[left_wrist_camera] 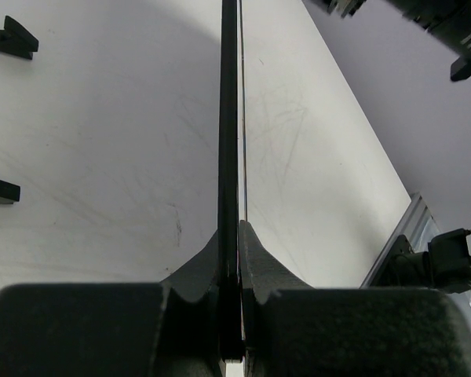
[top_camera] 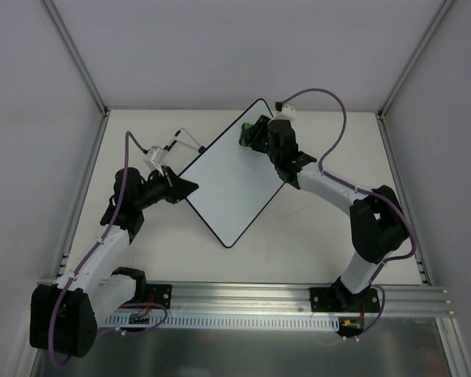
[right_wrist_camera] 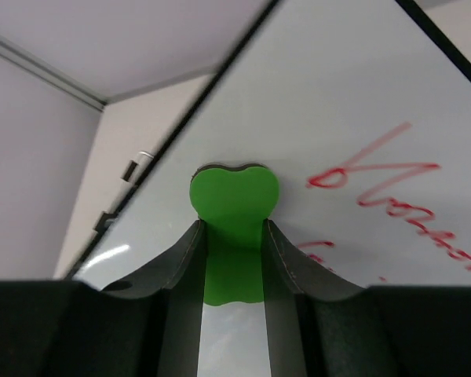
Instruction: Erase the whiteboard
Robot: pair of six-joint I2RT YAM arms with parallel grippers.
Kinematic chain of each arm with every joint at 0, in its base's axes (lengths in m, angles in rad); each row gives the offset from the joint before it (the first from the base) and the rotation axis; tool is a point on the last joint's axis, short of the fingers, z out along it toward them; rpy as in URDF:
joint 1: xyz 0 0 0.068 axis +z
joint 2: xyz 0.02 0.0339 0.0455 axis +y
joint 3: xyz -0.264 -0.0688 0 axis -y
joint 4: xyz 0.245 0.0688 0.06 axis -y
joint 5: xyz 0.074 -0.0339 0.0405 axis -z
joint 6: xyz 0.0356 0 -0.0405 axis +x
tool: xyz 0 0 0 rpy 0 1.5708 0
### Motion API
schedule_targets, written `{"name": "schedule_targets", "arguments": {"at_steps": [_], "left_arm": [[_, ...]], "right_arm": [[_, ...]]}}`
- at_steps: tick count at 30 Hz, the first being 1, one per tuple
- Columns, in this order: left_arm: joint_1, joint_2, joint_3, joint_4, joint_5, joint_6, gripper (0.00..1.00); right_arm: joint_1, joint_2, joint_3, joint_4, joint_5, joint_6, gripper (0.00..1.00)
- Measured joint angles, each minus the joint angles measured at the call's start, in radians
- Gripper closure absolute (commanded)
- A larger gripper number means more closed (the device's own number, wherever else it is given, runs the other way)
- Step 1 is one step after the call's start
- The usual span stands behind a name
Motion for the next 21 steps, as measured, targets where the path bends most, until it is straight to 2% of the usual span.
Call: {"name": "schedule_targets", "arguments": {"at_steps": [4,9,21], "left_arm": [[-0.005,0.0,0.0,-0.002,0.009,0.003,1.0],[-0.007,0.0,0.0,-0.007,0.009,0.003,1.0],[-0.006,-0.001,0.0,-0.029,0.002,-0.002,1.0]], "right_arm": [[0.019,0.018,0.094,0.008,-0.025,0.002,1.0],[0.017,0.026,0.098,0.018,-0.029,0.012,1.0],[-0.108,-0.029,-0.303,0.135,0.042,0.103,1.0]]}}
